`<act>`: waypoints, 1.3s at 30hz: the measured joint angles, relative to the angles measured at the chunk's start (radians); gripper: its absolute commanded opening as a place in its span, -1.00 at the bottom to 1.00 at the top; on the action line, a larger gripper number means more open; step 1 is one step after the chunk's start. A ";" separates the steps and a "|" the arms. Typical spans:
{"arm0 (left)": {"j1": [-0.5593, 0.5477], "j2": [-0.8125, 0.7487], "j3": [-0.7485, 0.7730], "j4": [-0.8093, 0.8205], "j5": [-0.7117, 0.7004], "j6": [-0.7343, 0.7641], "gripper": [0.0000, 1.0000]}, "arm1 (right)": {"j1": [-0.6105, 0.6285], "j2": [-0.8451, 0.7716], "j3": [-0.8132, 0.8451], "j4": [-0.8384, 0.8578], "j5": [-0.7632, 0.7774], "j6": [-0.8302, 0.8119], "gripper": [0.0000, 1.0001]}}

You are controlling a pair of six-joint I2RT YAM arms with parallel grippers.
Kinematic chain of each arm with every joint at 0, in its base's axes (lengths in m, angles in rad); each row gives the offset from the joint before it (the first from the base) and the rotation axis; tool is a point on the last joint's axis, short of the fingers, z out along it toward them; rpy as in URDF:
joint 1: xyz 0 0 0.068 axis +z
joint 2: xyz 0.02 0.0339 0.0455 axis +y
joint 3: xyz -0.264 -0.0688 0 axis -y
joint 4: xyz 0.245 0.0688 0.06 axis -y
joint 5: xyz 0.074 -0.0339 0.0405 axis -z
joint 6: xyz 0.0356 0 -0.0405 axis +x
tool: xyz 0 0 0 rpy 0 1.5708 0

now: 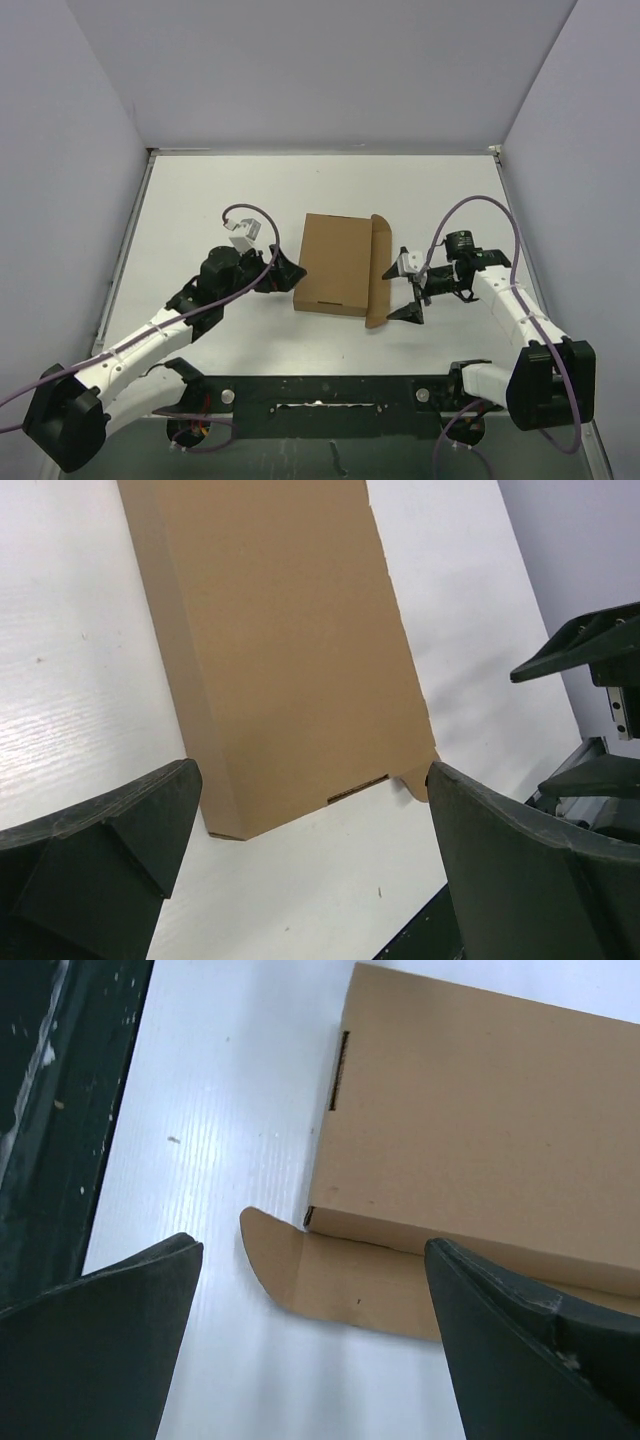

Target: Fold the paper box

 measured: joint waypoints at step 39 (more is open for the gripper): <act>0.000 0.437 0.061 0.143 -0.021 0.000 0.73 | 0.368 0.112 -0.142 0.209 0.445 -0.198 -0.57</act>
